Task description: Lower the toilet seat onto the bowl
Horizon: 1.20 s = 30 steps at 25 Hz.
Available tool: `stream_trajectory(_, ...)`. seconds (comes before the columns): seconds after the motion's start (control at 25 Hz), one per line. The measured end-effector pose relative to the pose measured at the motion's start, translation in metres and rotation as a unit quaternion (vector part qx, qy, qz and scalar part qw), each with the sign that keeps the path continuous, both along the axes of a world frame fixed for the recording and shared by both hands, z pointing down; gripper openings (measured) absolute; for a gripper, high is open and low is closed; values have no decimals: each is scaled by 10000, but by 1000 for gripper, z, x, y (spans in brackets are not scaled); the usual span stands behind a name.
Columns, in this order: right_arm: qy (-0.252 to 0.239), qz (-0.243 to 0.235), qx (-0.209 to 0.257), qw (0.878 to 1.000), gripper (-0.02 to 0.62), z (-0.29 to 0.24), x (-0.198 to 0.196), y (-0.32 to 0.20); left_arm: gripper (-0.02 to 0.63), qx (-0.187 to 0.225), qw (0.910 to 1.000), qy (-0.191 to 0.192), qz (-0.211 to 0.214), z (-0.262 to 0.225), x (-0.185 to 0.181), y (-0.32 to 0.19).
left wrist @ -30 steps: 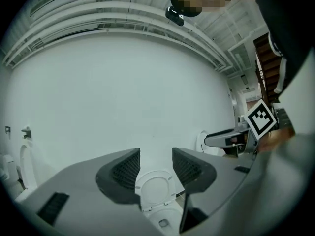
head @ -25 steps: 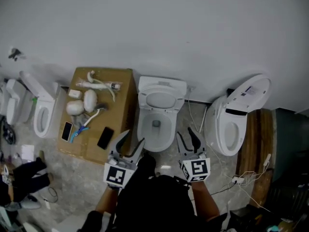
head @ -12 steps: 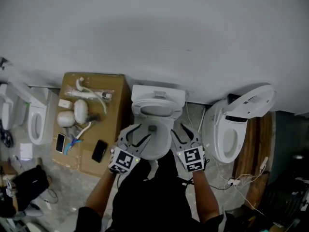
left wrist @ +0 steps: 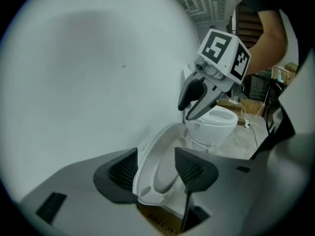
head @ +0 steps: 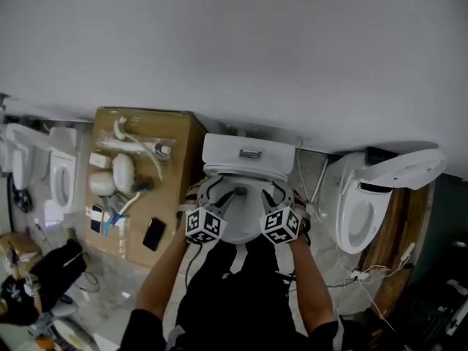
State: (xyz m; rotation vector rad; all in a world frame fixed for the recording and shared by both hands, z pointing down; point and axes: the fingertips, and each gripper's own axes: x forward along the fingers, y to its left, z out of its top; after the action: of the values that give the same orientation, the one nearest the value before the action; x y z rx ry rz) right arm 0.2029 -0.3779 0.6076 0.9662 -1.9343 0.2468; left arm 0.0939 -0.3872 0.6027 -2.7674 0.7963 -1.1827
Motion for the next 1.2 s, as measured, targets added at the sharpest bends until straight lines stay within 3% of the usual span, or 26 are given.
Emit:
stream_trajectory(0.12, 118, 25, -8, 9999, 165, 25, 3, -20, 230, -126, 9996, -246, 36, 25, 1, -17)
stream_trajectory(0.32, 458, -107, -117, 9988, 152, 53, -2, -30, 230, -308, 9991, -283, -71, 41, -4, -21)
stream_trajectory(0.6, 883, -348, -37, 9955, 141, 57, -3, -27, 230, -327, 9984, -438, 135, 52, -5, -24)
stream_trajectory(0.92, 983, -541, -310, 9932, 135, 54, -14, 19, 229, -315, 9923, -934, 748, 78, -10, -7)
stream_trajectory(0.96, 929, -540, -351, 9936, 132, 54, -17, 25, 216, -337, 9911, -960, 863, 81, -12, -1)
stream_trajectory(1.04, 817, -533, -451, 9942, 126, 56, -24, 39, 103, -351, 9887, -960, 1095, 86, -19, 12)
stream_trajectory(1.2, 951, -874, -426, 9907, 120, 56, -30, 69, 84, -270, 9828, -850, 1619, 88, -21, 49)
